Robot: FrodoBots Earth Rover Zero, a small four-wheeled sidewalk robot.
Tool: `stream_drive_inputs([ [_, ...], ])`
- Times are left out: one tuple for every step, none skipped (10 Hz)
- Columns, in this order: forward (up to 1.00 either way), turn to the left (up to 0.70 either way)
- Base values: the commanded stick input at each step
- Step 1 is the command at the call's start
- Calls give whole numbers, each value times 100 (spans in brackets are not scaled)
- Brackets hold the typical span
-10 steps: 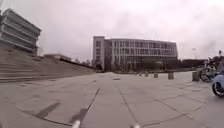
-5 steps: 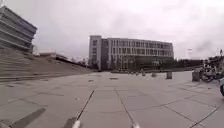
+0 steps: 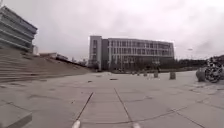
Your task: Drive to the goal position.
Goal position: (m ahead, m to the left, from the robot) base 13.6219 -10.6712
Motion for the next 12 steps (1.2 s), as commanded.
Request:
stream_drive_inputs([
  [70,-30],
  [70,-30],
  [70,-15],
  [70,0],
  [70,0],
  [70,0],
  [70,0],
  [70,0],
  [70,0],
  [70,0],
  [70,0],
  [70,0],
])
